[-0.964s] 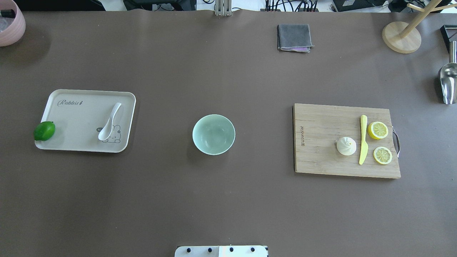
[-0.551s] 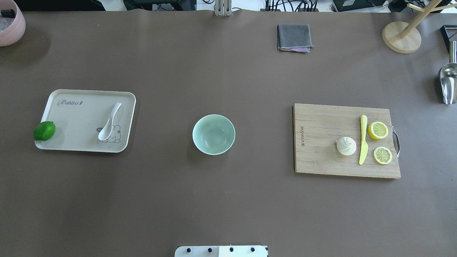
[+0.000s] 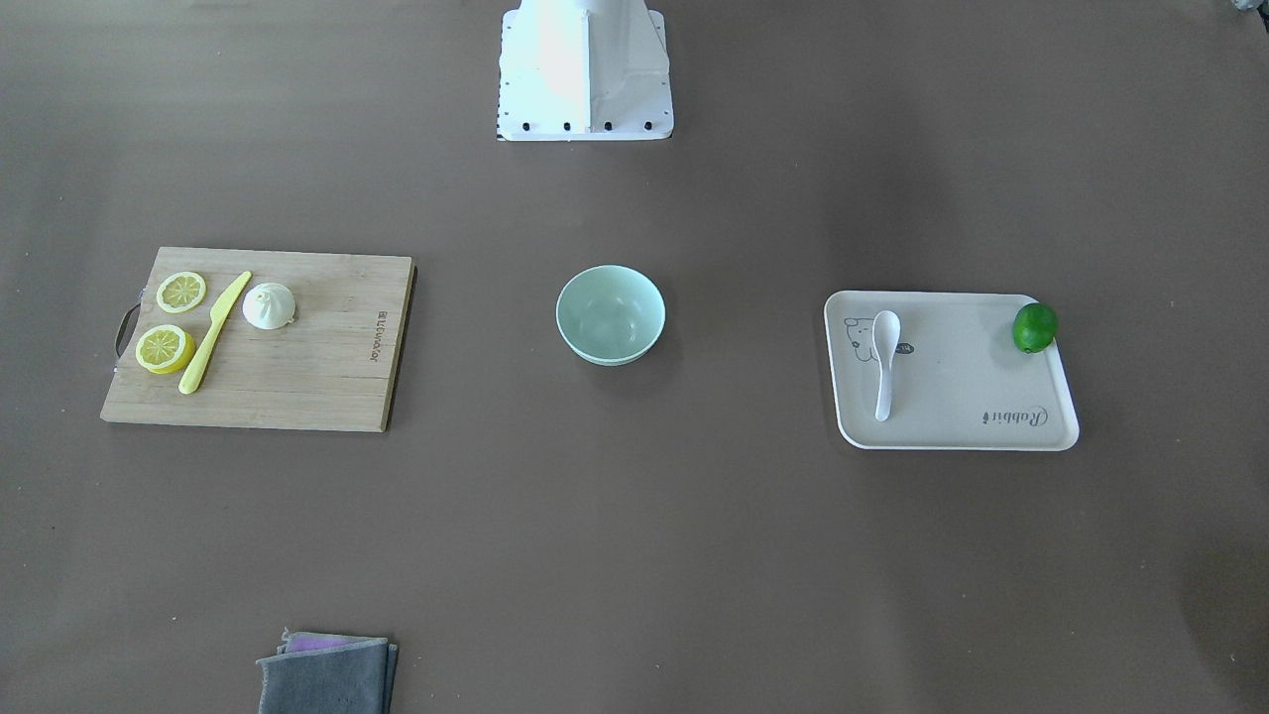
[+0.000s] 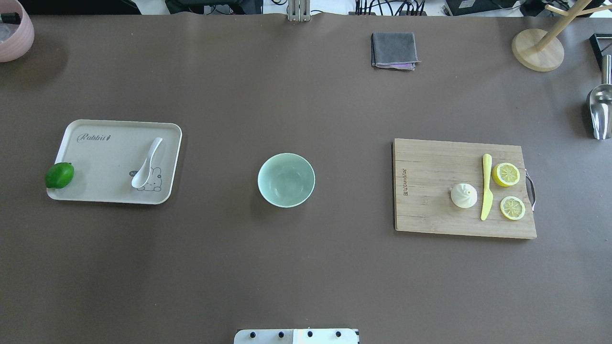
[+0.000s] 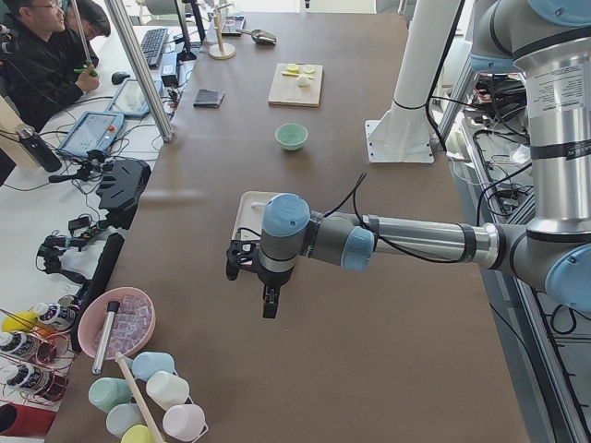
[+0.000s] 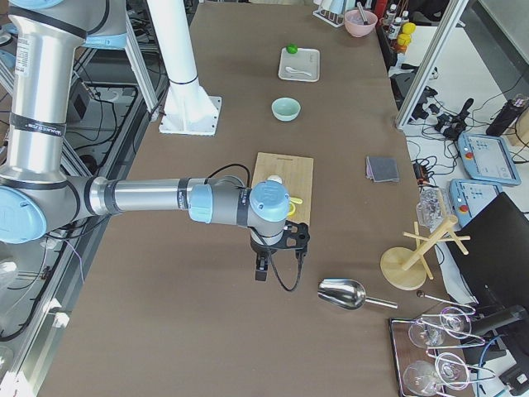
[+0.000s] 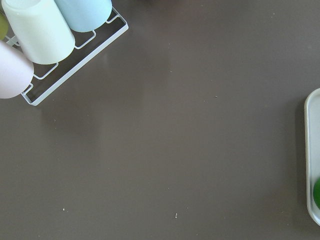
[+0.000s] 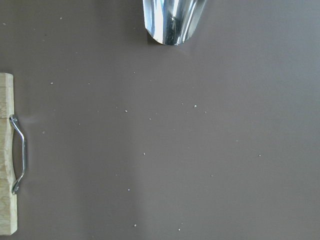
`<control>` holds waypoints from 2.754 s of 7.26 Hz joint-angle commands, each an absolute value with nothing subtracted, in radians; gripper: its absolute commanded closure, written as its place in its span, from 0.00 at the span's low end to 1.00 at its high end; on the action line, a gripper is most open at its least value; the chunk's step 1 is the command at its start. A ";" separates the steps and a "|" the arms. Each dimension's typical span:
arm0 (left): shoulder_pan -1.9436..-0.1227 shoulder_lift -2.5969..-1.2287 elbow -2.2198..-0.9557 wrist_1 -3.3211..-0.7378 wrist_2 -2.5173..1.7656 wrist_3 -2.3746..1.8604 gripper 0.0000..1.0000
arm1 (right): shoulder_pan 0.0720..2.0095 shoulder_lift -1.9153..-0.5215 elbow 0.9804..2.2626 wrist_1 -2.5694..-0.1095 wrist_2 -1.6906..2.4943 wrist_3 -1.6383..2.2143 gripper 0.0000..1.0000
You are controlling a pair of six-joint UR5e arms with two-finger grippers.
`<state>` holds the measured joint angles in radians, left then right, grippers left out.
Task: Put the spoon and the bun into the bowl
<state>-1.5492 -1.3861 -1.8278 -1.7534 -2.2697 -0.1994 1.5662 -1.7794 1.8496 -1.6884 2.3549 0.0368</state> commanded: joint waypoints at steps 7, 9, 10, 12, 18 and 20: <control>-1.465 -1.493 -1.838 -1.752 -2.315 -0.206 0.02 | 1.559 -1.760 1.858 -1.684 2.370 0.057 0.00; -1.326 -1.610 -1.835 -1.761 -2.316 -0.222 0.02 | 1.524 -1.698 1.861 -1.686 2.400 0.055 0.00; -1.281 -1.661 -1.835 -1.766 -2.327 -0.279 0.02 | 1.517 -1.662 1.868 -1.681 2.402 0.057 0.00; -1.212 -1.747 -1.813 -1.827 -2.319 -0.354 0.02 | 1.517 -1.629 1.861 -1.677 2.460 0.046 0.00; -0.991 -1.865 -1.629 -1.988 -2.181 -0.558 0.02 | 1.369 -1.546 1.867 -1.601 2.480 0.169 0.00; -0.931 -1.893 -1.609 -1.987 -2.177 -0.560 0.02 | 1.326 -1.517 1.868 -1.603 2.482 0.195 0.00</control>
